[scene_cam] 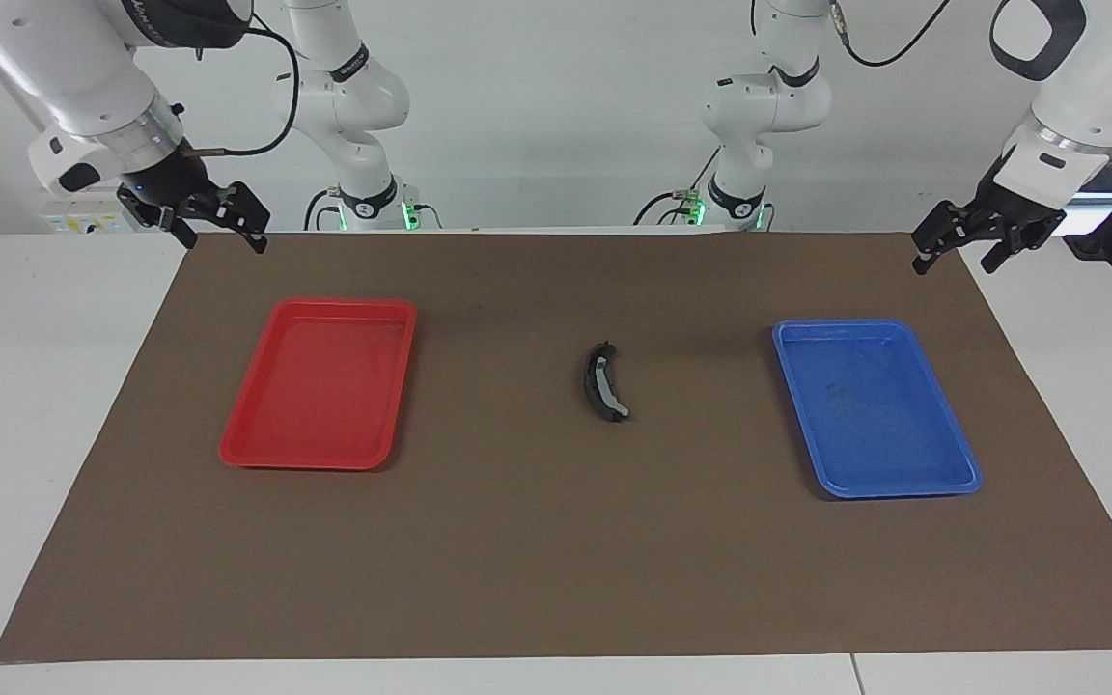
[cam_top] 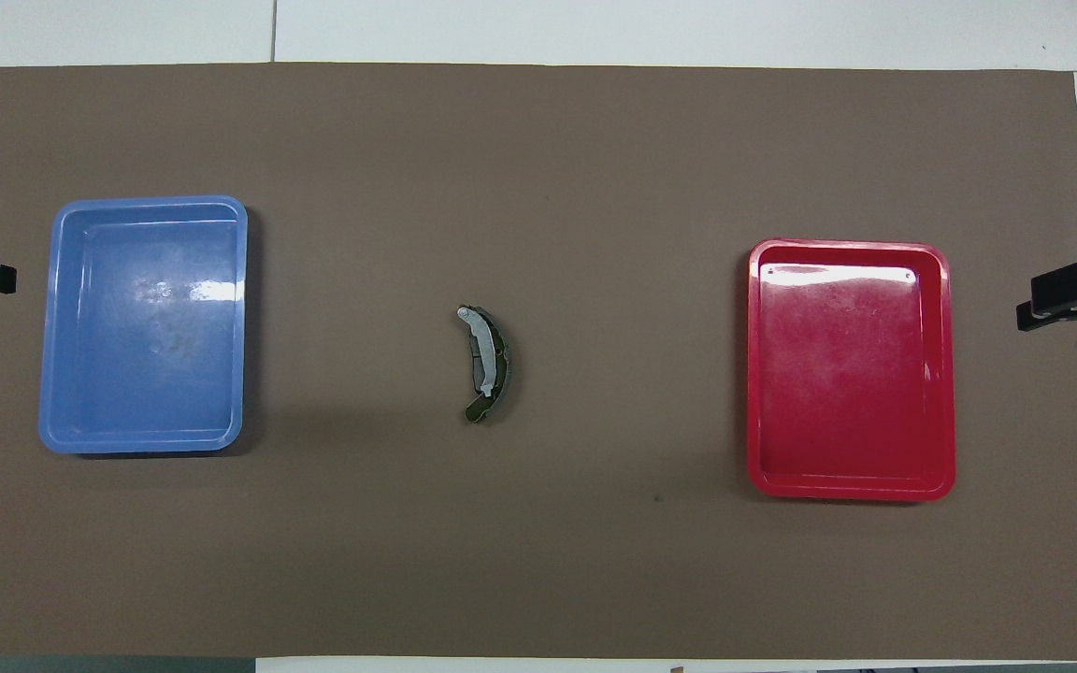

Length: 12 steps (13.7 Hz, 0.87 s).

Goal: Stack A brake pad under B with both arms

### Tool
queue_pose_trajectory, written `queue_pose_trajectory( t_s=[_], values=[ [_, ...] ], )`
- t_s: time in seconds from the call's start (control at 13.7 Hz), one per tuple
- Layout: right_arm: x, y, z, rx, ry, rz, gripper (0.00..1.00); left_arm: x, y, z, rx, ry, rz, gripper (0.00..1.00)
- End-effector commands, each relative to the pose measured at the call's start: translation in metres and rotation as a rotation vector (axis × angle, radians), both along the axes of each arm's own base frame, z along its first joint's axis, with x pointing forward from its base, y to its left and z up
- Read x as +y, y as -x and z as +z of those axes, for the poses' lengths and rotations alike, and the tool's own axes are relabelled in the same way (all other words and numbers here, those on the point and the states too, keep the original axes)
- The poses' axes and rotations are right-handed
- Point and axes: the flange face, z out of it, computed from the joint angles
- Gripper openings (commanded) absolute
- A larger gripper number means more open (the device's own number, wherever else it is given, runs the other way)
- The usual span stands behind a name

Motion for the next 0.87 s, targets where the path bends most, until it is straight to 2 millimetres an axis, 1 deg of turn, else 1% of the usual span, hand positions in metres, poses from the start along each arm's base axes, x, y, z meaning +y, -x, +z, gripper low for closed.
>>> queue_pose_trajectory(
  t_s=[0.0, 0.07, 0.22, 0.29, 0.36, 0.51, 0.8],
  values=[
    [-0.012, 0.014, -0.014, 0.009, 0.013, 0.002, 1.0, -0.013, -0.003, 0.001, 0.026, 0.014, -0.012, 1.0],
    [-0.017, 0.015, -0.013, 0.008, 0.012, -0.006, 1.0, -0.01, 0.001, -0.003, 0.043, 0.016, -0.007, 1.0],
    [-0.035, 0.014, -0.016, -0.007, 0.01, -0.025, 1.0, -0.011, 0.005, -0.008, 0.074, 0.016, -0.011, 1.0],
    [-0.039, 0.011, -0.018, -0.024, 0.007, 0.014, 1.0, -0.011, 0.005, -0.009, 0.075, 0.016, -0.008, 1.0],
    [-0.038, 0.004, -0.021, -0.037, 0.01, 0.033, 1.0, -0.01, 0.005, -0.007, 0.074, 0.015, -0.008, 1.0],
    [-0.034, -0.002, -0.023, -0.029, 0.013, 0.041, 1.0, -0.01, 0.004, -0.008, 0.066, 0.015, -0.009, 1.0],
    [-0.032, -0.002, -0.021, -0.038, 0.015, 0.044, 1.0, -0.008, 0.006, -0.006, 0.065, 0.015, -0.005, 1.0]
  ],
)
